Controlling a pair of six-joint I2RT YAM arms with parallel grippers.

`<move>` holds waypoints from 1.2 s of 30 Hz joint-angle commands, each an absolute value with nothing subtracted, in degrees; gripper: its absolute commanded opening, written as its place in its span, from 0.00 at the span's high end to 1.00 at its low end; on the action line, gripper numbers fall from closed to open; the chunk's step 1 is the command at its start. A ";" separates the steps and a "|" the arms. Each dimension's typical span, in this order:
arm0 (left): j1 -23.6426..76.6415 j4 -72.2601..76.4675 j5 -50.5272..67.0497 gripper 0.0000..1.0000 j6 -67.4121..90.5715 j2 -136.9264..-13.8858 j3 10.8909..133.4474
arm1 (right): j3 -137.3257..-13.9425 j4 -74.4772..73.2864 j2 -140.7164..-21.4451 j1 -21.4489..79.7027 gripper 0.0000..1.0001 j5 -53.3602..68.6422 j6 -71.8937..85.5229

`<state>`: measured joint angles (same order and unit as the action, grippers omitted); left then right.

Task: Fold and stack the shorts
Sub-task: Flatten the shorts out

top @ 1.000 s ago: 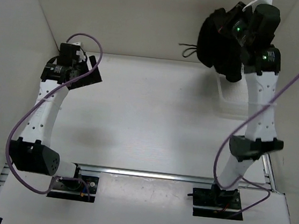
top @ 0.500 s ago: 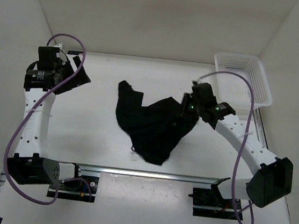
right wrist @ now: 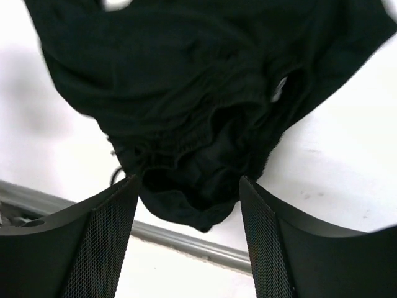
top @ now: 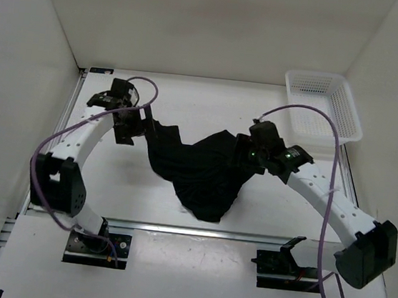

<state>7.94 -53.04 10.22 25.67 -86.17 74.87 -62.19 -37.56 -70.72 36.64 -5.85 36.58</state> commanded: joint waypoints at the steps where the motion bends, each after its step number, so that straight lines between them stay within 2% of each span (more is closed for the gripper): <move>1: 8.88 -50.45 7.29 0.00 28.92 -93.40 77.60 | -62.75 -38.32 -76.01 37.27 0.29 -7.55 36.83; 5: 8.27 -50.45 5.28 0.00 29.62 -105.00 86.81 | -68.44 -37.79 -83.48 37.27 0.29 -10.71 33.32; 10: 6.94 -51.76 2.99 0.00 31.46 -113.28 94.73 | -74.96 -39.90 -93.59 36.74 0.22 -15.99 28.48; 15: 6.94 -54.75 1.94 0.00 31.46 -123.91 103.61 | -78.93 -40.43 -100.01 35.95 0.20 -18.54 25.66; 16: 6.94 -55.45 1.93 0.02 31.46 -125.06 104.41 | -79.45 -40.43 -101.50 35.25 0.20 -18.54 25.05; 19: 6.94 -55.46 1.93 0.18 31.46 -127.18 106.17 | -79.45 -39.29 -103.61 33.66 0.22 -16.62 25.05; 20: 6.94 -55.46 1.93 0.26 31.46 -128.05 106.17 | -79.45 -39.29 -104.15 32.88 0.26 -15.74 25.05; 21: 6.94 -55.46 1.93 0.44 30.86 -128.75 106.87 | -79.45 -37.98 -105.02 32.18 0.36 -14.51 24.53; 23: 6.94 -55.98 2.46 0.63 30.85 -129.46 107.67 | -79.45 -37.45 -105.81 32.17 0.46 -12.14 23.74; 24: 6.94 -56.51 2.46 0.72 30.85 -129.46 108.28 | -79.45 -37.44 -105.82 32.17 0.62 -10.21 23.73; 25: 6.42 -56.51 1.68 0.87 30.85 -129.98 108.98 | -79.45 -37.44 -105.82 32.17 0.74 -10.20 23.73; 26: 6.42 -57.38 1.67 0.90 30.85 -129.99 108.98 | -79.98 -37.44 -105.82 32.17 0.85 -9.50 23.73; 28: 5.71 -58.62 1.67 0.90 30.85 -129.38 110.38 | -80.76 -36.83 -104.51 31.65 1.00 -9.49 23.73; 32: 3.87 -62.13 1.67 0.90 29.54 -126.83 114.95 | -86.29 -37.52 -102.66 29.11 1.00 -9.49 22.59; 35: 2.56 -66.86 3.07 0.90 29.53 -125.60 124.25 | -96.91 -39.55 -103.18 24.37 1.00 -9.49 21.36; 36: 1.68 -67.67 3.95 0.90 29.53 -125.07 130.02 | -104.25 -40.25 -103.18 23.04 1.00 -8.62 20.75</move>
<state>3.75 -64.62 2.76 30.39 -130.10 119.66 -90.94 -41.10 -106.08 28.08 -8.91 23.22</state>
